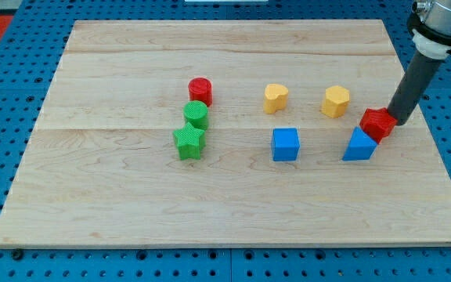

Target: Slightly move green circle to the bottom of yellow heart

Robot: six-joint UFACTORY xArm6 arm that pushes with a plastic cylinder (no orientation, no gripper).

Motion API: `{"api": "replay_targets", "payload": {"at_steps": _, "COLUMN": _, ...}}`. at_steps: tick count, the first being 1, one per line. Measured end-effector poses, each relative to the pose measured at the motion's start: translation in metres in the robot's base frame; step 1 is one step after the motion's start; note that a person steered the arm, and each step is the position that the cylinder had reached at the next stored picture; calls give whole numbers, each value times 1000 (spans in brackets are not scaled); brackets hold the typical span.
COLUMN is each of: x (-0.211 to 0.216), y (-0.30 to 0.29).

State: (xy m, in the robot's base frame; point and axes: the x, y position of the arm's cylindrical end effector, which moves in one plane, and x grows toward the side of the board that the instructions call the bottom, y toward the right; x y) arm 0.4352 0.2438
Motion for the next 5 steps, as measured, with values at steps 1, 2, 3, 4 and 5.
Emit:
{"api": "replay_targets", "payload": {"at_steps": 1, "x": 21, "y": 4}}
{"api": "replay_targets", "payload": {"at_steps": 2, "x": 44, "y": 5}}
{"api": "replay_targets", "payload": {"at_steps": 3, "x": 31, "y": -3}}
{"api": "replay_targets", "payload": {"at_steps": 4, "x": 9, "y": -9}}
{"api": "replay_targets", "payload": {"at_steps": 5, "x": 8, "y": -10}}
